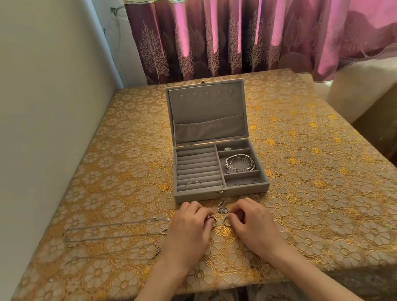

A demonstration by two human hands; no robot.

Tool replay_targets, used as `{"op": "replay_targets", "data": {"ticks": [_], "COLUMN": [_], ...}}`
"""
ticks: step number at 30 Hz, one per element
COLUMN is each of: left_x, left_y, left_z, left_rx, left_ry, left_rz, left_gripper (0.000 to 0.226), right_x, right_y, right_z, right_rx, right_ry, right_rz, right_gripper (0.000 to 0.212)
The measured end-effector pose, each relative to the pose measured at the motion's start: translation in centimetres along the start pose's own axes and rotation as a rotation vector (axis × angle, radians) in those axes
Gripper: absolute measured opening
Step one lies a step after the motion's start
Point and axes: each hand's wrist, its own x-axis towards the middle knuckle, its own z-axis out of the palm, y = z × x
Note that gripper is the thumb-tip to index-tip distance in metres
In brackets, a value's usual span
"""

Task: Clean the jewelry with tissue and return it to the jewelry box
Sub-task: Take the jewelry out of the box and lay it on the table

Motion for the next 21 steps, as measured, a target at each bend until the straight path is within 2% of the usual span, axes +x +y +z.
{"op": "replay_targets", "data": {"ticks": [7, 11, 16, 21], "left_x": [1.3, 3.3, 5.2, 5.9], "left_y": [-0.9, -1.8, -3.1, -3.6], "left_z": [-1.7, -2.8, -3.1, -2.6], "left_rx": [-0.032, -0.023, 0.033, 0.044], "left_ry": [0.036, 0.062, -0.001, -0.014], "left_rz": [-0.019, -0.061, -0.12, -0.148], "left_gripper": [0.018, 0.023, 0.03, 0.021], "right_x": [0.2, 1.7, 5.1, 8.1], "right_y": [0.2, 0.3, 0.9, 2.1], "right_z": [-1.4, -2.9, -4.4, -4.0], "right_rx": [0.111, 0.166, 0.068, -0.115], "right_ry": [-0.06, -0.024, 0.056, 0.064], "right_rz": [0.007, 0.022, -0.028, -0.064], "right_gripper": [0.012, 0.01, 0.007, 0.011]}}
